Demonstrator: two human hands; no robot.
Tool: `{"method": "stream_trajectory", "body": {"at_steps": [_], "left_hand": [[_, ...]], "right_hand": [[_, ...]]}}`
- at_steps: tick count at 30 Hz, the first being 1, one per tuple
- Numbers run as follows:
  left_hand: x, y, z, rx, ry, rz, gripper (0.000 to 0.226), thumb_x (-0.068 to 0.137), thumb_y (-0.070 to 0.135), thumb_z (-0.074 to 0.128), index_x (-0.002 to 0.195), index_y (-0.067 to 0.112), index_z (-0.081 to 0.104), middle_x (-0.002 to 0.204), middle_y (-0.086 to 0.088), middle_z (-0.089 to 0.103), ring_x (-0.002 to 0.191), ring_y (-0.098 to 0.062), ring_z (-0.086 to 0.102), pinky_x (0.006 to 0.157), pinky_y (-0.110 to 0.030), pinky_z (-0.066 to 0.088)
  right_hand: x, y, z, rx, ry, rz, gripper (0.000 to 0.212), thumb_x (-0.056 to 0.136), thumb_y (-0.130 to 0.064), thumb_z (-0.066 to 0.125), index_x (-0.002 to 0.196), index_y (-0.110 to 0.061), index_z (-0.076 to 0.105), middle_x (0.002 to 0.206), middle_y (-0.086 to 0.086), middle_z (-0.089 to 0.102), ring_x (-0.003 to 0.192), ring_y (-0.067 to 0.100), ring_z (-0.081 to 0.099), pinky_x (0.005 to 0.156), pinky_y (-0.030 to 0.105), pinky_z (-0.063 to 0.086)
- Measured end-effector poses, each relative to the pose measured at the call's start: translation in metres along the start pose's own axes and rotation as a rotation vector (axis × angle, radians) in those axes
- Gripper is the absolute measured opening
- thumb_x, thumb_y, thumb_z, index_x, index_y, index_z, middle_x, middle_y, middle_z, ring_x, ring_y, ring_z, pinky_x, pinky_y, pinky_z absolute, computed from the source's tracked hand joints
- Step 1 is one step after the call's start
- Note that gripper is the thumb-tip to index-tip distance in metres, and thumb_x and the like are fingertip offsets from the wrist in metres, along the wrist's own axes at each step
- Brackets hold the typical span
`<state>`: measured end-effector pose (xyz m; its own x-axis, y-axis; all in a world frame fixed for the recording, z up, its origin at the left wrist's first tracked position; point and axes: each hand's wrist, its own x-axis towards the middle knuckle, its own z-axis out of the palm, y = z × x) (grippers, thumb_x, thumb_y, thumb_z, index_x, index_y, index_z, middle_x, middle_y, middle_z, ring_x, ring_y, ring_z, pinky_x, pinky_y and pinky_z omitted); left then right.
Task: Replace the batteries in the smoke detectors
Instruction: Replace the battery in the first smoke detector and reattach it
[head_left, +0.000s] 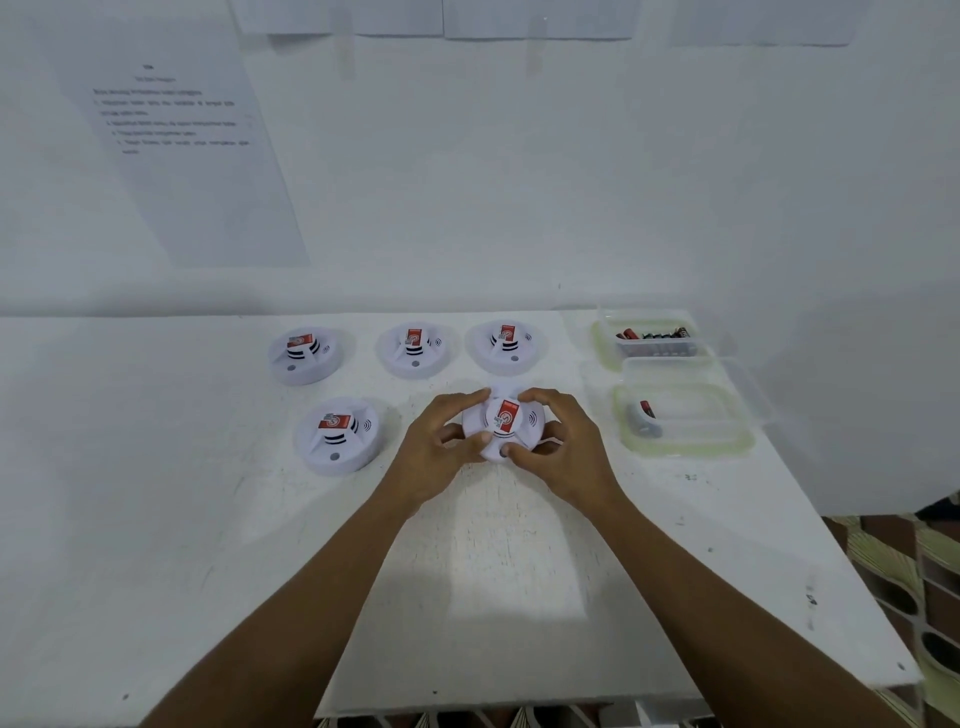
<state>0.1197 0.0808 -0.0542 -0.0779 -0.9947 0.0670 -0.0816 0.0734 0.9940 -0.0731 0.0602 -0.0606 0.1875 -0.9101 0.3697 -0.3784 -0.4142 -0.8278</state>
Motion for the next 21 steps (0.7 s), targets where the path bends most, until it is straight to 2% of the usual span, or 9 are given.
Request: {"method": "stream_trajectory", "body": {"at_steps": [3, 6, 10, 13, 16, 19, 21], "left_hand": [[0.001, -0.006, 0.001, 0.024, 0.026, 0.007, 0.048, 0.087, 0.014, 0.070, 0.132, 0.022, 0.058, 0.131, -0.001, 0.053, 0.117, -0.021, 0.060, 0.088, -0.049, 0.057], [0.001, -0.012, 0.000, 0.107, 0.039, 0.052, 0.048, 0.088, 0.019, 0.068, 0.134, 0.022, 0.056, 0.130, 0.000, 0.054, 0.119, -0.019, 0.057, 0.091, -0.047, 0.055], [-0.001, -0.016, 0.002, 0.166, 0.067, 0.099, 0.046, 0.088, 0.036, 0.067, 0.132, 0.030, 0.056, 0.130, 0.001, 0.055, 0.120, -0.020, 0.056, 0.091, -0.050, 0.055], [-0.001, -0.018, 0.003, 0.218, 0.085, 0.128, 0.053, 0.083, 0.048, 0.062, 0.132, 0.030, 0.054, 0.131, 0.000, 0.057, 0.120, -0.019, 0.056, 0.093, -0.050, 0.054], [0.000, -0.018, 0.004, 0.248, 0.093, 0.135, 0.053, 0.085, 0.045, 0.061, 0.133, 0.025, 0.054, 0.131, -0.001, 0.057, 0.120, -0.017, 0.055, 0.096, -0.048, 0.053], [0.000, -0.020, 0.003, 0.261, 0.085, 0.148, 0.050, 0.087, 0.036, 0.061, 0.134, 0.023, 0.054, 0.130, -0.001, 0.057, 0.120, -0.015, 0.054, 0.099, -0.046, 0.051], [0.000, -0.021, 0.003, 0.246, 0.083, 0.149, 0.052, 0.087, 0.038, 0.062, 0.135, 0.020, 0.054, 0.130, 0.000, 0.057, 0.120, -0.014, 0.054, 0.099, -0.046, 0.050]], "right_hand": [[0.000, 0.004, 0.002, 0.001, 0.008, -0.016, 0.057, 0.069, -0.029, 0.083, 0.119, -0.034, 0.056, 0.116, -0.023, 0.058, 0.110, 0.008, 0.059, 0.086, 0.038, 0.057], [-0.001, 0.008, 0.003, 0.003, 0.010, -0.023, 0.057, 0.070, -0.031, 0.082, 0.120, -0.032, 0.056, 0.118, -0.020, 0.058, 0.111, 0.009, 0.059, 0.088, 0.037, 0.057], [-0.004, 0.010, 0.008, 0.016, 0.014, -0.029, 0.058, 0.071, -0.041, 0.078, 0.123, -0.026, 0.056, 0.121, -0.010, 0.060, 0.113, 0.012, 0.059, 0.090, 0.039, 0.057], [-0.003, 0.011, 0.008, 0.008, 0.015, -0.036, 0.058, 0.071, -0.044, 0.075, 0.122, -0.028, 0.054, 0.120, -0.014, 0.058, 0.113, 0.013, 0.060, 0.092, 0.037, 0.057], [-0.003, 0.011, 0.008, 0.013, 0.009, -0.037, 0.057, 0.071, -0.043, 0.075, 0.122, -0.029, 0.054, 0.120, -0.020, 0.056, 0.112, 0.010, 0.059, 0.092, 0.035, 0.057], [-0.004, 0.010, 0.008, 0.026, 0.016, -0.059, 0.056, 0.071, -0.041, 0.076, 0.122, -0.028, 0.055, 0.121, -0.020, 0.056, 0.113, 0.008, 0.058, 0.090, 0.035, 0.057], [-0.004, 0.010, 0.008, 0.027, 0.017, -0.075, 0.057, 0.072, -0.040, 0.076, 0.122, -0.023, 0.057, 0.121, -0.019, 0.056, 0.112, 0.007, 0.058, 0.089, 0.035, 0.057]]}}
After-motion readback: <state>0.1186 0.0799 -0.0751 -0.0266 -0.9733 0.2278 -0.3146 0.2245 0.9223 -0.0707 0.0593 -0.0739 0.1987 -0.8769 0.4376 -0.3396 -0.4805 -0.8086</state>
